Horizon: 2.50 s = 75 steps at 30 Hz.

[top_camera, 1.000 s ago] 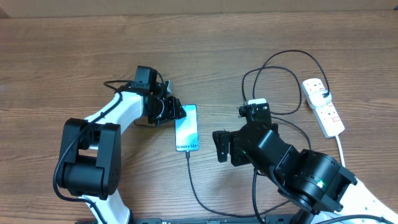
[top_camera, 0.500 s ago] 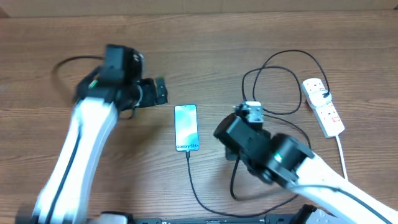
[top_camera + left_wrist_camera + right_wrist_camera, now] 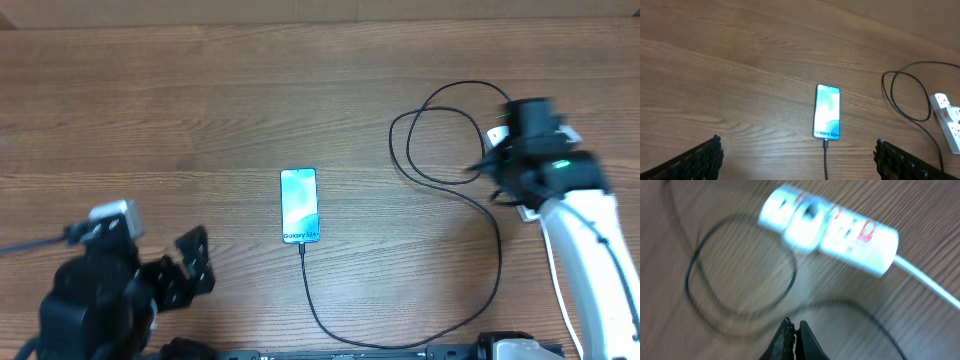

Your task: Plug charger to phone and switch on socket

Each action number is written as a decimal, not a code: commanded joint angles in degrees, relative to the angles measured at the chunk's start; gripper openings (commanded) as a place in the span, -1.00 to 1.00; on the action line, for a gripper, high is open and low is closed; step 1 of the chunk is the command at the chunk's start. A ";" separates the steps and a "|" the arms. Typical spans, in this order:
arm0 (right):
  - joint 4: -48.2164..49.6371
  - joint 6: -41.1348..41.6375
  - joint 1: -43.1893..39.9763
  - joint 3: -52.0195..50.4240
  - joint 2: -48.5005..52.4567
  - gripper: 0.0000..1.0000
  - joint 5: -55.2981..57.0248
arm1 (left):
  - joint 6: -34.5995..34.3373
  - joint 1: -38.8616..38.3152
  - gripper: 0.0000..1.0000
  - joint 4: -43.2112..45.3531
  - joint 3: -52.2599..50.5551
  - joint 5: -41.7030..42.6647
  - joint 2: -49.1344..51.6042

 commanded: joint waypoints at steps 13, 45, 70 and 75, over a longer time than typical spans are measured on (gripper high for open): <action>-1.11 -14.53 -22.43 15.63 25.24 -0.92 -22.25 | -2.16 -0.28 1.00 -7.56 -0.46 -2.75 -2.32; -4.42 -18.05 -23.78 22.34 38.69 -0.92 -19.78 | -2.16 7.26 0.99 -7.58 -0.46 -2.75 -8.24; -1.01 -18.08 -22.60 22.45 42.45 -0.92 -22.69 | -2.16 7.26 1.00 -7.67 -0.46 -2.75 -24.11; -3.80 -18.12 -22.77 25.86 42.40 -0.92 -22.69 | -2.16 7.26 1.00 -7.67 -0.46 -2.75 -24.20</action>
